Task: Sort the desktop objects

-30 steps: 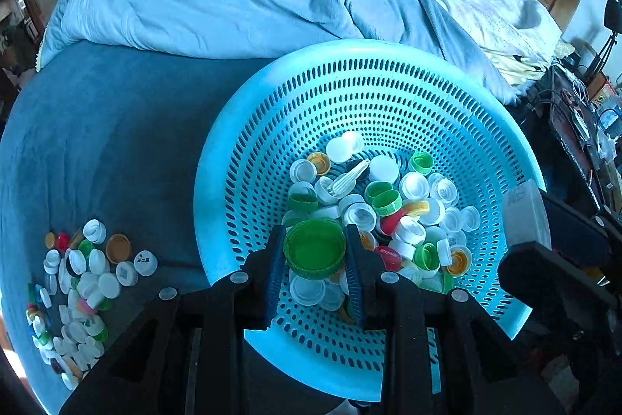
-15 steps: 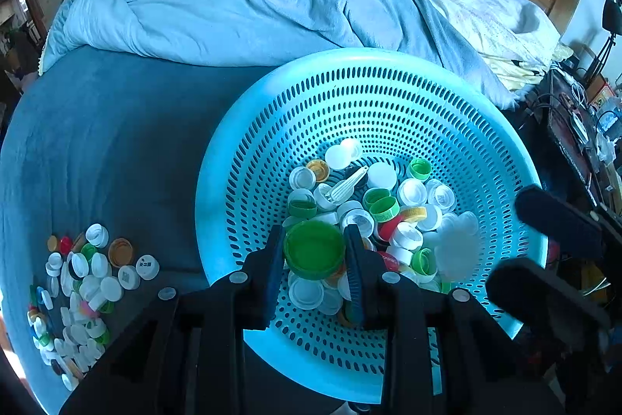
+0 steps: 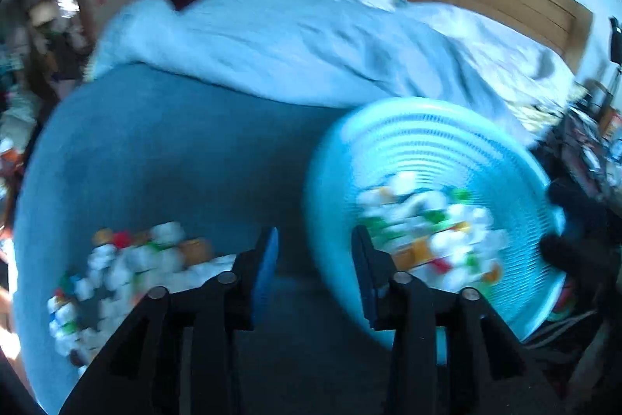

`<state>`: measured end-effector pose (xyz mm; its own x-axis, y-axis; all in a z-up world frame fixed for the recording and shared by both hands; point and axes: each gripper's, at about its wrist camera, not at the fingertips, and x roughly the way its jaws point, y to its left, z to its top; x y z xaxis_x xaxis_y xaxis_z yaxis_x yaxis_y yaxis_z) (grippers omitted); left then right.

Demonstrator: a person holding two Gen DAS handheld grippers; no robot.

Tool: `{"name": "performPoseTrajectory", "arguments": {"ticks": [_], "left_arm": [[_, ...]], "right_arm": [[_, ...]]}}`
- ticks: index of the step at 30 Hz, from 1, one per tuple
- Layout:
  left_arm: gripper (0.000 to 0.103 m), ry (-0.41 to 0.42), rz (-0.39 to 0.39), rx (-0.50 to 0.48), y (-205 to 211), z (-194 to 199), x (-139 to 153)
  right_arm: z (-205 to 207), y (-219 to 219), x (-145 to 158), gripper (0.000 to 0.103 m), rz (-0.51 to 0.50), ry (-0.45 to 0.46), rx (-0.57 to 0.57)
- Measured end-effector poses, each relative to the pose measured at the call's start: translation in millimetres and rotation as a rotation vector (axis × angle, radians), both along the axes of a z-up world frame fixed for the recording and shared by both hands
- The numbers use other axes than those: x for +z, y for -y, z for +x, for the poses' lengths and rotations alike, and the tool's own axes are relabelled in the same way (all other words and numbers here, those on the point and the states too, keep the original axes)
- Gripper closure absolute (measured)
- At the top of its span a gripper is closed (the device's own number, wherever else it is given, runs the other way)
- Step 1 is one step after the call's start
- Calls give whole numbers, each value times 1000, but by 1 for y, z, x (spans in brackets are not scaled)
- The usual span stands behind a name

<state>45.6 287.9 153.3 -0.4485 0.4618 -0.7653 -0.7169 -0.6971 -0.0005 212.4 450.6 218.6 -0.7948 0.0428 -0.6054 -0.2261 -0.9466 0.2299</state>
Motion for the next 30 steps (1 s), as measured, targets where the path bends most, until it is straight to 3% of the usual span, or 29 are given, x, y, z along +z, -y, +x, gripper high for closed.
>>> {"name": "performPoseTrajectory", "arguments": {"ticks": [4, 7, 10, 13, 15, 21, 30], "left_arm": [[67, 55, 22, 148, 110, -28, -38], [67, 142, -67, 313, 187, -55, -88], [67, 253, -77, 451, 253, -76, -128], [67, 292, -49, 517, 294, -84, -144], [67, 284, -8, 556, 316, -83, -145], [67, 146, 43, 656, 362, -69, -126], [67, 136, 104, 751, 418, -53, -132]], "right_arm": [[-17, 26, -12, 28, -12, 25, 78], [-31, 43, -21, 28, -20, 45, 130], [-44, 62, -27, 28, -20, 60, 186], [-54, 77, -29, 28, -10, 72, 224], [-59, 84, -30, 28, -4, 77, 240], [-65, 104, -42, 28, 11, 119, 264], [-75, 151, -61, 28, 26, 179, 353]]}}
